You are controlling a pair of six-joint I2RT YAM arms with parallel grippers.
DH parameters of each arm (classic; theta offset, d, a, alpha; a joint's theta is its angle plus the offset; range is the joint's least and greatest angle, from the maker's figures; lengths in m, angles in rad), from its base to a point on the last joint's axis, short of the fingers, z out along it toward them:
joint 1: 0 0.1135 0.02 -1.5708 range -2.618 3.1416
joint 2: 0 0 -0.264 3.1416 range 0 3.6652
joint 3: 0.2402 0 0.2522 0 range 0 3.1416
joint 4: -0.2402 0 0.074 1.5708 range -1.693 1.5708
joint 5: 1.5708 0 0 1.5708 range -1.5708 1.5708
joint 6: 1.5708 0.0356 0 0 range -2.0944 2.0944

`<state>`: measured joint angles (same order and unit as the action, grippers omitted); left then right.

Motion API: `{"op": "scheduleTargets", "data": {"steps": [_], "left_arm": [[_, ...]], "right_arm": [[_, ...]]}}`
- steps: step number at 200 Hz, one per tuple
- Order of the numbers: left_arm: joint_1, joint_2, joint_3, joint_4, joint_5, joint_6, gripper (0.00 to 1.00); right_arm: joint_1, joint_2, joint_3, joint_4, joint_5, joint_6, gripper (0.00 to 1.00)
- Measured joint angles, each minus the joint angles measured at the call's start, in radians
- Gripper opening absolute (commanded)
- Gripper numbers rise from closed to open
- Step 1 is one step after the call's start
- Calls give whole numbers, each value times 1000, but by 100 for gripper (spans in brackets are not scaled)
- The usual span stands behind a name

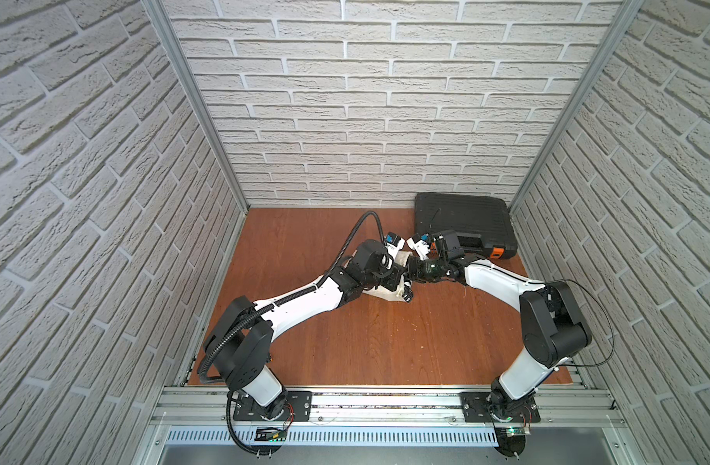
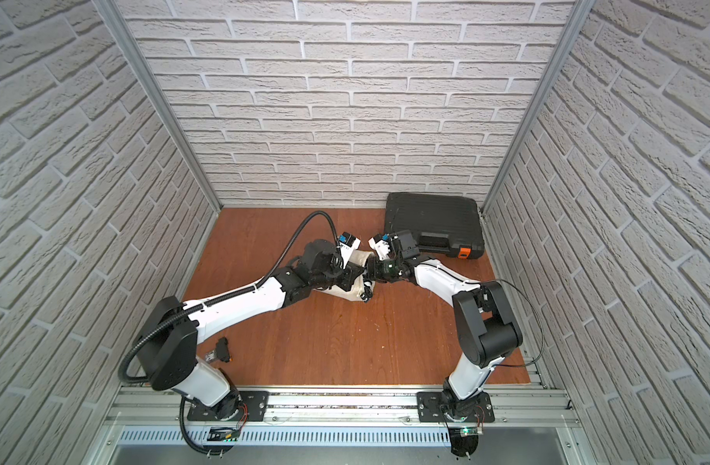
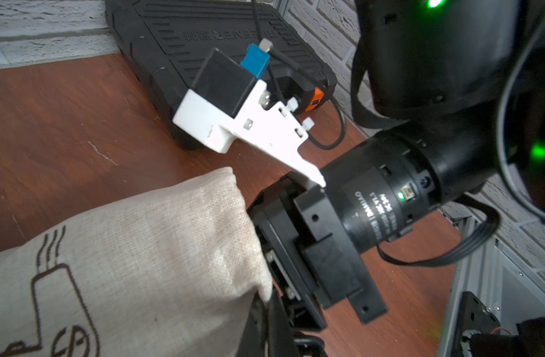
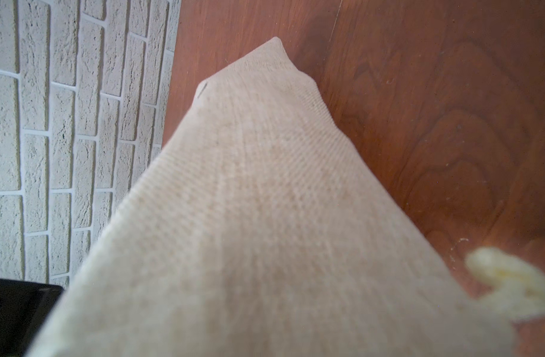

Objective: Pack away hair dryers
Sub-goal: Place the hair dryer in the drawstring bag.

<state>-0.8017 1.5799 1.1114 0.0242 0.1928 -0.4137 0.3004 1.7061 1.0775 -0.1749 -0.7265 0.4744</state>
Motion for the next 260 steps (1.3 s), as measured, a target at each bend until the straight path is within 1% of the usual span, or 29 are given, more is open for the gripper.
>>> {"op": "scheduleTargets", "data": {"steps": [39,87,104,119,145,178,193,227,260], "left_arm": [[-3,-1,3,-29,21,26,0],[-2,-23,3,-54,26,47,0],[0,-25,3,-54,33,47,0],[1,-25,3,-55,37,47,0],[-1,-14,24,-69,42,54,0],[-21,-2,60,-101,34,88,0],[-32,-2,61,-113,29,103,0],[-49,-3,58,-150,28,119,0],[-57,-11,38,-166,10,126,0]], "right_arm": [[-26,32,6,-14,-64,-51,3],[-36,31,70,-164,-113,-246,3],[-35,28,72,-190,-128,-289,3],[-35,28,72,-201,-127,-299,3],[-37,28,66,-183,-126,-266,3],[-63,28,41,-90,-135,-153,3],[-78,28,33,-62,-148,-120,3],[-107,28,33,-59,-156,-95,3],[-122,28,10,27,-169,7,3]]}}
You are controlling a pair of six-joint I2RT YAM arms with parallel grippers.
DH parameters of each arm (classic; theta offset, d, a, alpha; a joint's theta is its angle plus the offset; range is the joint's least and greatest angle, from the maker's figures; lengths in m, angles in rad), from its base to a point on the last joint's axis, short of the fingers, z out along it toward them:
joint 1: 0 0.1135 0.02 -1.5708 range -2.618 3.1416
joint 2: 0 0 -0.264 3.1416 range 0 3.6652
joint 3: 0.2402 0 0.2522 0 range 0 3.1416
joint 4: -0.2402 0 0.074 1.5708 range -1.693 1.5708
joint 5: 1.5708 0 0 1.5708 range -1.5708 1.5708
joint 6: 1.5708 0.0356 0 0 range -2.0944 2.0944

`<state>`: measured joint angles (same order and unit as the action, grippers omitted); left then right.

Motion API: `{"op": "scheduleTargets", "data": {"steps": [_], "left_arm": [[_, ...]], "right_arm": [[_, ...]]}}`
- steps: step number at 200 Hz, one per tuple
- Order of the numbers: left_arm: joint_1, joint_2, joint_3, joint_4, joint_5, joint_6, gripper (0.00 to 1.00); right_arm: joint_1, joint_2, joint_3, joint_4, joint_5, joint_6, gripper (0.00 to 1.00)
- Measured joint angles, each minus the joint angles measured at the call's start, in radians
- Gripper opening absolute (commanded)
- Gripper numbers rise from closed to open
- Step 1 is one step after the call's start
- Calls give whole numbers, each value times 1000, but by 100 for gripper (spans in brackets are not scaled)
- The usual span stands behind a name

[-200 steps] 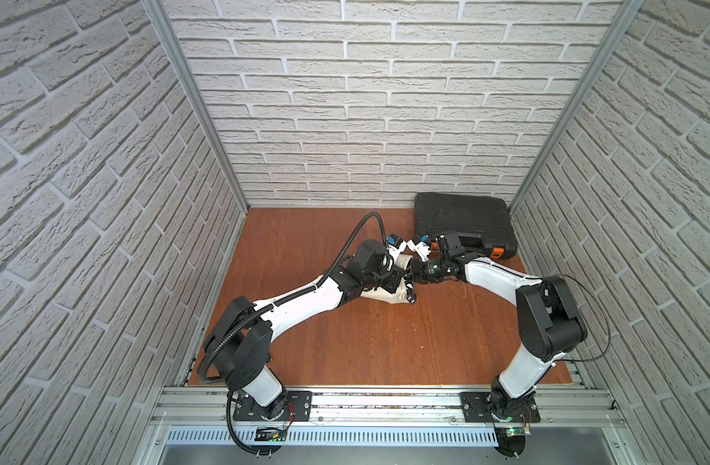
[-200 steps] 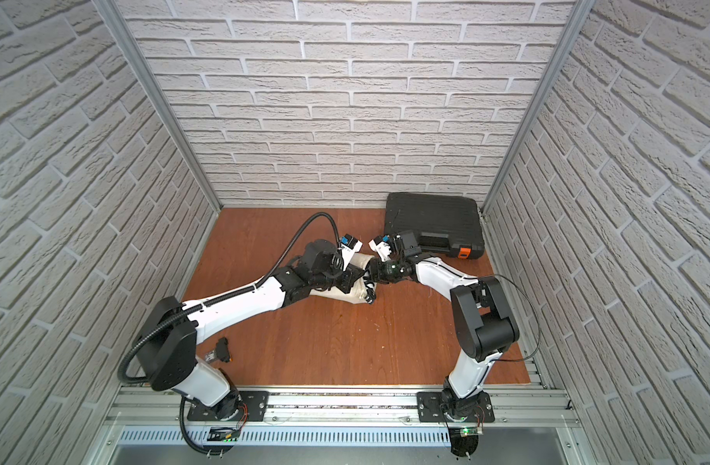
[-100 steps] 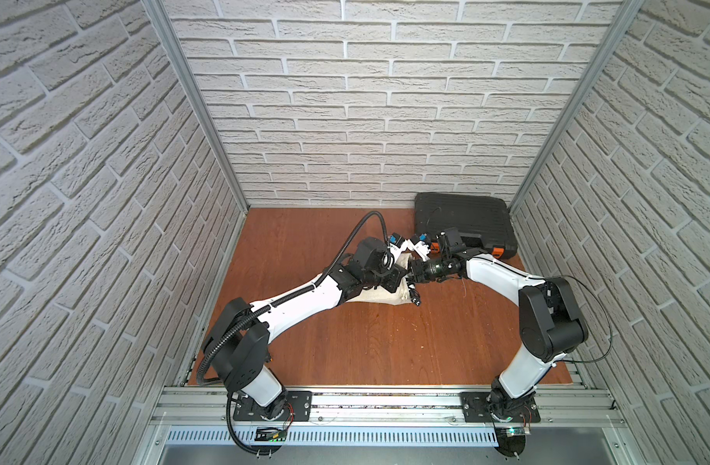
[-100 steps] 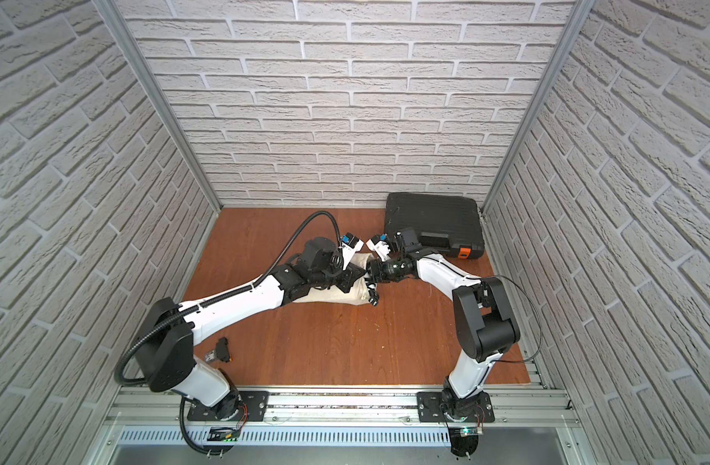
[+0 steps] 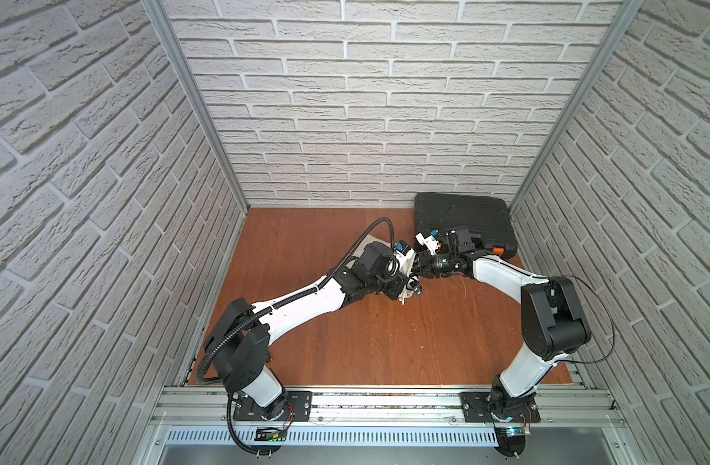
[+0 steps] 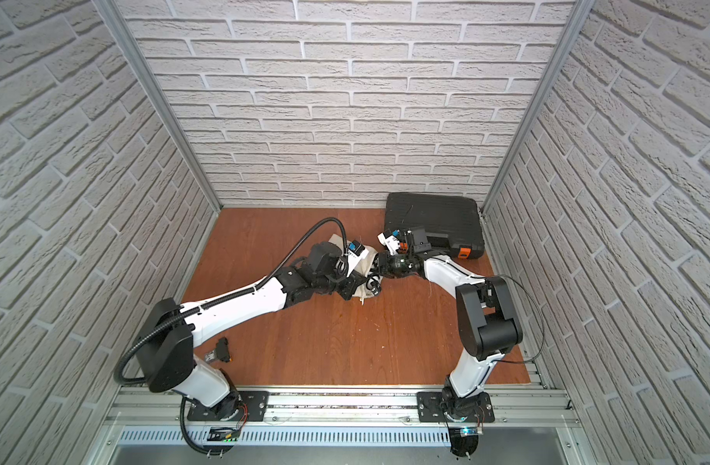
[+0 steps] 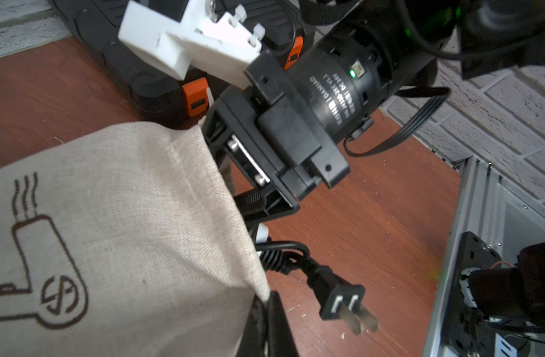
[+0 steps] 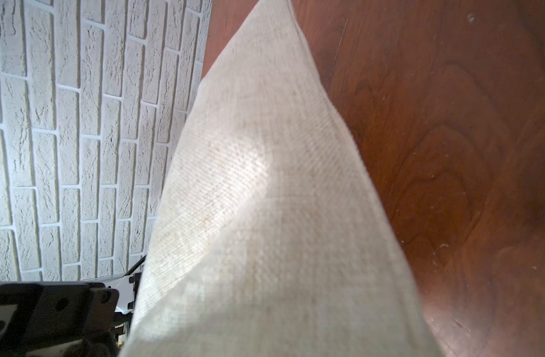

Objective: Pack away hair dryers
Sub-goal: Place the hair dryer in the drawstring bag.

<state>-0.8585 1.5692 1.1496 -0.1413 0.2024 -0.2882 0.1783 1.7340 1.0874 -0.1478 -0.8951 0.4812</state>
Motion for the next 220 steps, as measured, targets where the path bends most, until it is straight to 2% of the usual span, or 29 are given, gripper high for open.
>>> {"op": "scheduleTargets", "data": {"steps": [32,76,147,220], "left_arm": [[-9,-8,-11,-10,-13,0,0],[-18,-25,-20,-8,-20,-20,0],[-62,-30,-39,4,-45,-57,0],[-64,-15,-34,15,-54,-91,0]], "right_arm": [[-3,0,-50,66,18,95,3],[-7,0,-78,62,132,165,3],[-11,27,-23,-29,211,235,3],[-12,30,-7,-90,277,264,3]]}}
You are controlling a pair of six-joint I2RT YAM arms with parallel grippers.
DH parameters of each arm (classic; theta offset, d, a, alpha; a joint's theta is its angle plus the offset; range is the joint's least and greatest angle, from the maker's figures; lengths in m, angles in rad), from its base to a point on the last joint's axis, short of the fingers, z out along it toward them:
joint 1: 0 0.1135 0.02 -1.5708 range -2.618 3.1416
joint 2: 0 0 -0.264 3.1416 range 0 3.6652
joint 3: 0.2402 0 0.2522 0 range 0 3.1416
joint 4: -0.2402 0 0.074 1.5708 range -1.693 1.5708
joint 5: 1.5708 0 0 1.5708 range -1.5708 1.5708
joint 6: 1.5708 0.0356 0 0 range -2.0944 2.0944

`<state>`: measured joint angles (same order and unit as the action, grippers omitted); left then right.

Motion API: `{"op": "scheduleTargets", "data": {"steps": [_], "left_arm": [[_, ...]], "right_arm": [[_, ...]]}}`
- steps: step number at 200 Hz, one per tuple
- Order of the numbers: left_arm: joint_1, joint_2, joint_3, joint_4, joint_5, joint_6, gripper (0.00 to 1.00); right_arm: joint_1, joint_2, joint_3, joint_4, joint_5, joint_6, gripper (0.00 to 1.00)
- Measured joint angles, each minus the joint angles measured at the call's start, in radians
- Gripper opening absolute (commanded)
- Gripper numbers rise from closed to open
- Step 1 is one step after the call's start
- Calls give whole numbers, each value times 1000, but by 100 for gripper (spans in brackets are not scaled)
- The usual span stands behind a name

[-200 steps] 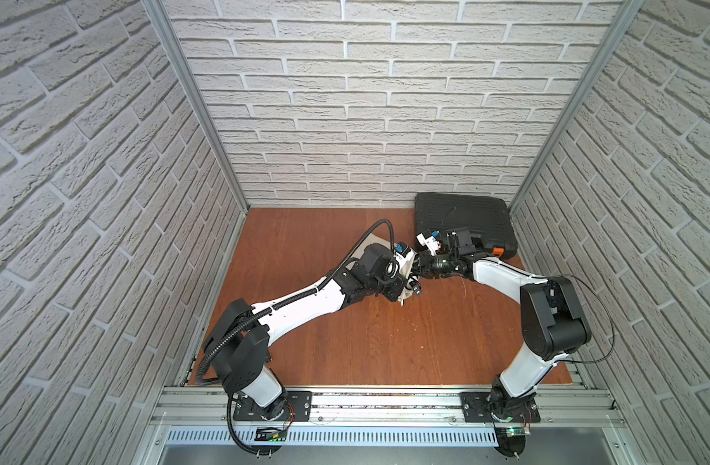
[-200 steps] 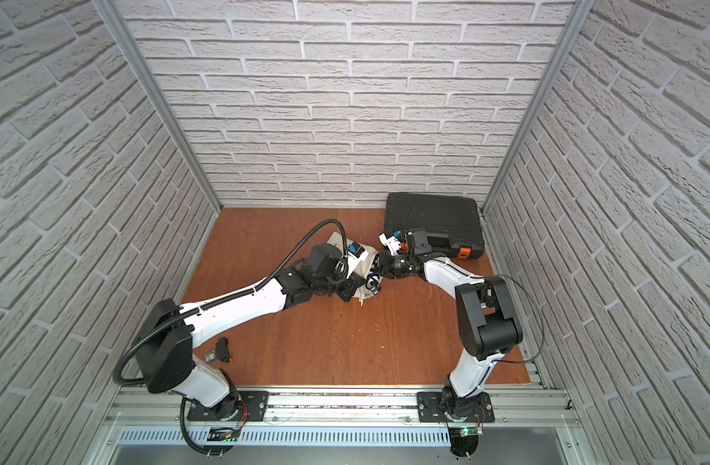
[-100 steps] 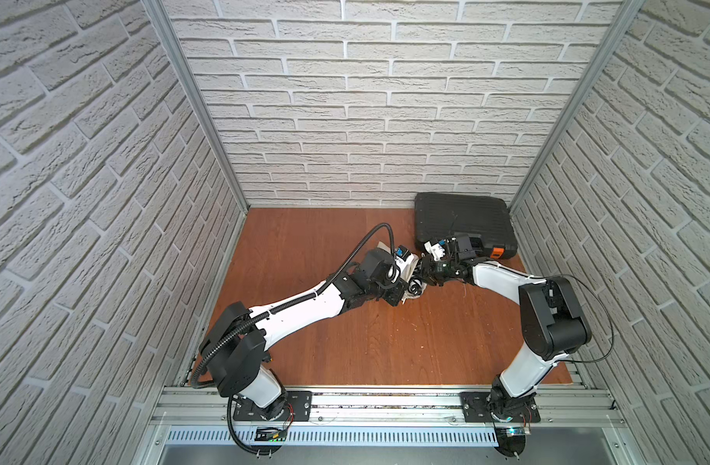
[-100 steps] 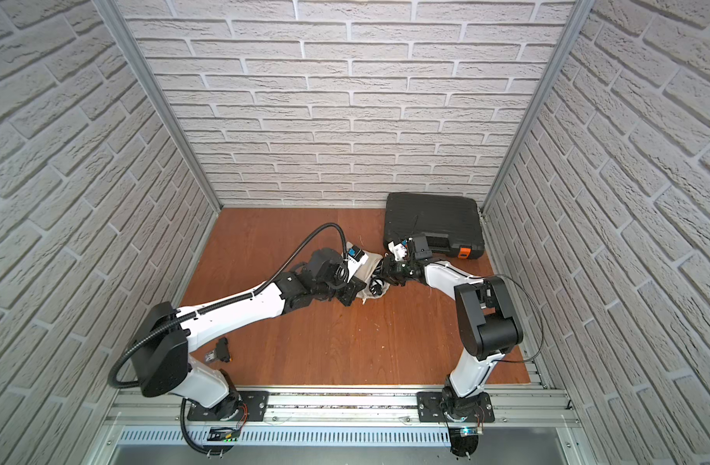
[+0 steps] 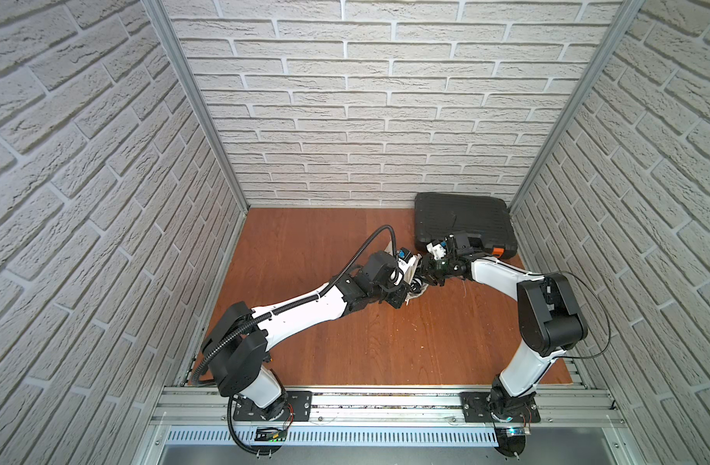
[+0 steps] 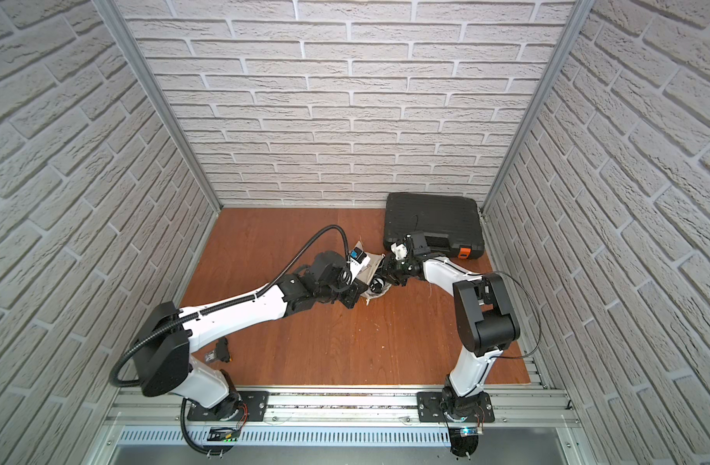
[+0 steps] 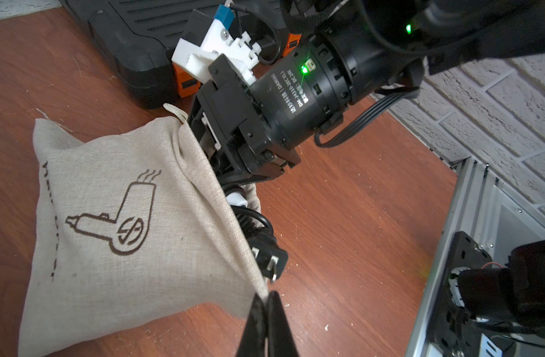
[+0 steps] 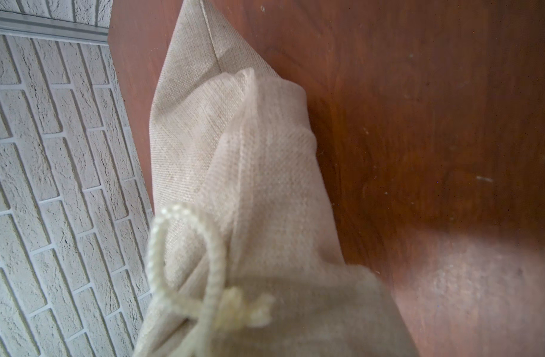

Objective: Pack away hair dryers
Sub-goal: Place the hair dryer in the drawstring bag.

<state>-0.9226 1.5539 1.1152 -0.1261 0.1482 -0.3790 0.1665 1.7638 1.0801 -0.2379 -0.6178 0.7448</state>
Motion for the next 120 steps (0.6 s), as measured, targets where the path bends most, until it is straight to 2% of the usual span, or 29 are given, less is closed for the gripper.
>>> {"op": "scheduleTargets", "data": {"steps": [56,120], "left_arm": [[-2,48,39,40,26,-46,0],[-2,79,81,42,13,-89,0]], "right_arm": [[2,-25,12,-40,108,13,3],[48,-30,12,-7,218,106,3]]}}
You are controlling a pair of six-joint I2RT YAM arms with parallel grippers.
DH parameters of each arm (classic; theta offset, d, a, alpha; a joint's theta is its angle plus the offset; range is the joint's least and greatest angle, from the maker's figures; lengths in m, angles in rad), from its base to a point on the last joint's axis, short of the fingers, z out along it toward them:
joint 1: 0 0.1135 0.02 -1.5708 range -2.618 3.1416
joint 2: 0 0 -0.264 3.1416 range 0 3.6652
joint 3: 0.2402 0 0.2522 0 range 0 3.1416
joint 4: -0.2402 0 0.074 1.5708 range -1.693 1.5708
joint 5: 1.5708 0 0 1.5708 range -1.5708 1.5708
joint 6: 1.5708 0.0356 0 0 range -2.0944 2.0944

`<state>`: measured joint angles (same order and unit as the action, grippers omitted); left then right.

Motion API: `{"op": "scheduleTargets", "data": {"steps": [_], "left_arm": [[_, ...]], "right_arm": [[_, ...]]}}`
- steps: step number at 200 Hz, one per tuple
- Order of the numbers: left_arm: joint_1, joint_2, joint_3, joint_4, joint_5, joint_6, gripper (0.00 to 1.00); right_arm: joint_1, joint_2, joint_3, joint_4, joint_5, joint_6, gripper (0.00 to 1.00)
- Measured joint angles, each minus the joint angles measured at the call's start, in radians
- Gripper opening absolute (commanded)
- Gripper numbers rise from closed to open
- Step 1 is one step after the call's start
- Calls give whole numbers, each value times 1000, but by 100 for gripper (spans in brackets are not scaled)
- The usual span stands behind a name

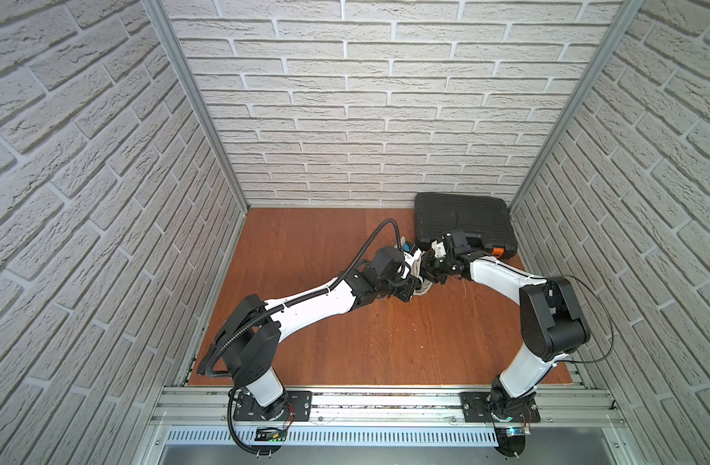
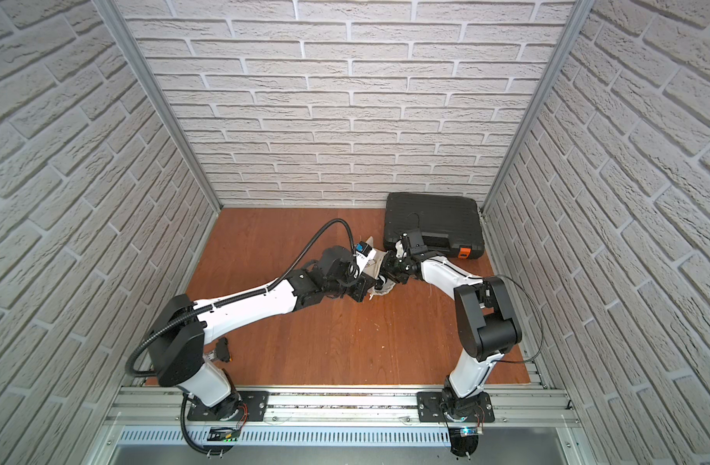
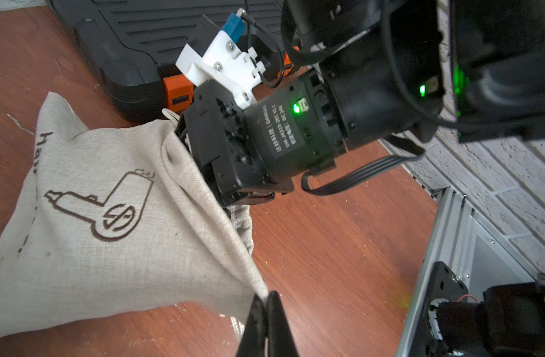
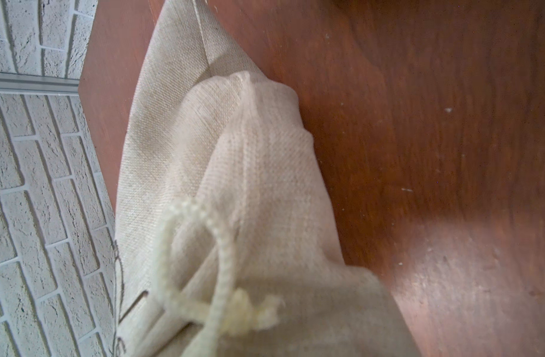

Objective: Pack away hair dryers
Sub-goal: Place the hair dryer in the drawstring bag.

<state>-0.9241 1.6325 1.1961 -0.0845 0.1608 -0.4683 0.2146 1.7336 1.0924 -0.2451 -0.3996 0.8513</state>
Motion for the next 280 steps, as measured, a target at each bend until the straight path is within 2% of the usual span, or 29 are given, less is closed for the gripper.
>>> {"op": "scheduleTargets", "data": {"steps": [79,148,176,214,280], "left_arm": [[0,56,154,-222,-203,-54,0],[4,72,172,-244,-199,-98,0],[11,72,172,-246,-192,-123,0],[37,72,172,-256,-188,-143,0],[79,72,177,-272,-179,-150,0]], "right_arm": [[27,-3,-13,61,111,105,3],[82,-16,-38,99,252,173,3],[98,-3,-31,113,285,177,19],[102,19,-27,151,275,167,47],[101,32,-8,73,191,86,73]]}}
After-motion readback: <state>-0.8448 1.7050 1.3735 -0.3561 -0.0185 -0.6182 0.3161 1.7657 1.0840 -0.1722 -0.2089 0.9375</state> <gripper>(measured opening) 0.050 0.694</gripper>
